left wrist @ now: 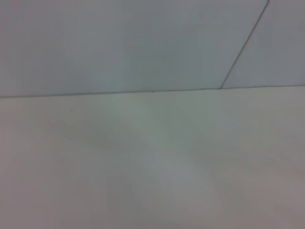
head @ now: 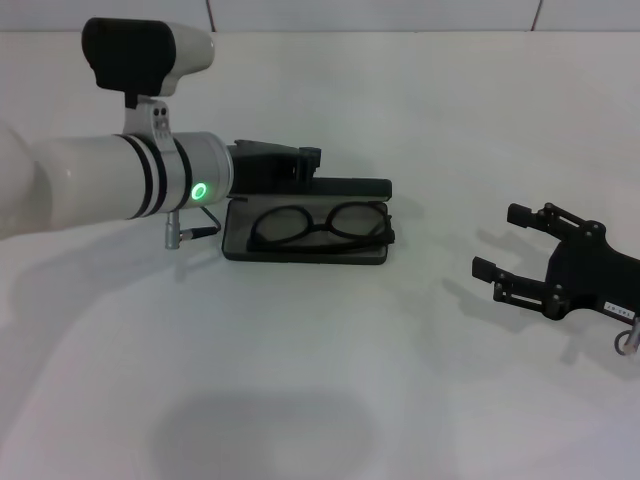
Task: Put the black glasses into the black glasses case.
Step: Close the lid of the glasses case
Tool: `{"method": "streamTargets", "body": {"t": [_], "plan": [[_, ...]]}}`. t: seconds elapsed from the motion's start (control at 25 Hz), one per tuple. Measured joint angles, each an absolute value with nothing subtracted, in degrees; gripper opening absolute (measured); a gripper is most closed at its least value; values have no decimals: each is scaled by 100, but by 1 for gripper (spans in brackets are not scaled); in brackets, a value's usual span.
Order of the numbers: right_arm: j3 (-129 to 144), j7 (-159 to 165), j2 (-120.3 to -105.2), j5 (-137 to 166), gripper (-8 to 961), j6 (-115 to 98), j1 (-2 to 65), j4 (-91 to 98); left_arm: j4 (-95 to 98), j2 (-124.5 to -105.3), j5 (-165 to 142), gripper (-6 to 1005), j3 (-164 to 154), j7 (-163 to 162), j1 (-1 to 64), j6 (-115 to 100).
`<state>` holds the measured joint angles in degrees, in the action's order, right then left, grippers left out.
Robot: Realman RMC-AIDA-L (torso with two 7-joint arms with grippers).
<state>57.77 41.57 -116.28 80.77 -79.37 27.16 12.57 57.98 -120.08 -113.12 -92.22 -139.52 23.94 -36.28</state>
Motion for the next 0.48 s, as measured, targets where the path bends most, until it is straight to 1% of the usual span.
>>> {"method": "streamTargets", "body": {"t": [0.48], "plan": [[5783, 4157, -11628, 8077, 832, -7941, 2724, 1257, 5805, -12005, -11125, 32, -9386, -13755, 2240, -3618]]}}
